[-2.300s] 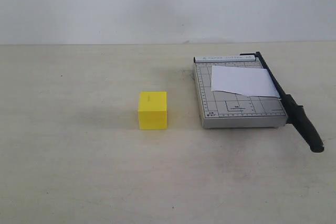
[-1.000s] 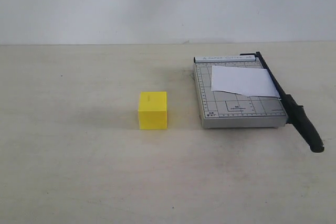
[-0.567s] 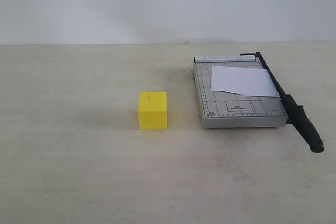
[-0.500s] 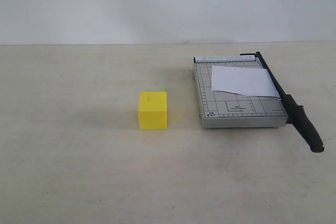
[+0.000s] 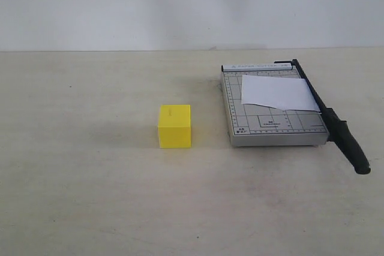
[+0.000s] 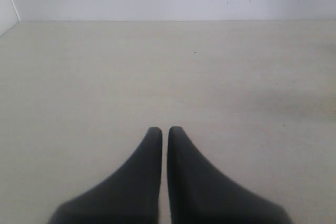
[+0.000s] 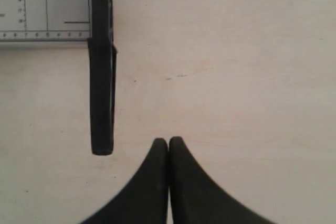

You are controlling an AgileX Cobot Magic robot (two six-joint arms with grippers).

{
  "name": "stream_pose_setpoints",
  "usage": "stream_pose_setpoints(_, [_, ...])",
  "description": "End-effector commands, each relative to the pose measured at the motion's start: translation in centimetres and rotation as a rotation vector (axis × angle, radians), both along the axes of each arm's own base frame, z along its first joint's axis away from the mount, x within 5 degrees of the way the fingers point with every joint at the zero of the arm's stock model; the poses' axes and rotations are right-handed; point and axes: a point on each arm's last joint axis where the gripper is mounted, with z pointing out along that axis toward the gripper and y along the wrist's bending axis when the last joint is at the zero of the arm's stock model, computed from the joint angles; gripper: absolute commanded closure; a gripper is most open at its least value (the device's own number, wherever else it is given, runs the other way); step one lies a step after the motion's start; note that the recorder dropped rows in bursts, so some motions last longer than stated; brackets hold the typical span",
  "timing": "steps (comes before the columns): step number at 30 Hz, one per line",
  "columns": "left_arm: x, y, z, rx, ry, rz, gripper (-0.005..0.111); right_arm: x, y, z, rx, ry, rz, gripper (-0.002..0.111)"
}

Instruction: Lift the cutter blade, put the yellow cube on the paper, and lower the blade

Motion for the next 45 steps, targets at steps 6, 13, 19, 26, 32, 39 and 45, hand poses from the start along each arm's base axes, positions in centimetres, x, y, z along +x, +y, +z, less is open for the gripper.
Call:
stream_pose_setpoints(6, [0.0,0.0,0.2,-0.007,-0.018,0.004,0.102,1.1,1.1,-1.5,0.092,0.018,0.176,0.052])
stream_pose_setpoints(13, [0.0,0.0,0.2,-0.007,-0.018,0.004,0.102,2.8,1.0,-4.0,0.140,0.067,0.074,0.049])
stream_pose_setpoints(19, [0.0,0.0,0.2,-0.007,-0.018,0.004,0.102,3.7,1.7,-6.4,0.244,0.148,0.047,0.049])
stream_pose_setpoints(26, [0.0,0.0,0.2,-0.007,-0.018,0.004,0.102,4.0,3.6,-8.1,0.195,0.220,0.133,0.049])
stream_pose_setpoints(32, [0.0,0.0,0.2,-0.007,-0.018,0.004,0.102,4.4,3.2,-8.5,0.132,0.201,0.087,0.049])
stream_pose_setpoints(39, [0.0,0.0,0.2,-0.007,-0.018,0.004,0.102,4.3,2.8,-8.5,0.097,0.213,0.046,0.049])
stream_pose_setpoints(45, [0.0,0.0,0.2,-0.007,-0.018,0.004,0.102,4.2,2.8,-8.6,0.100,0.230,0.047,0.049])
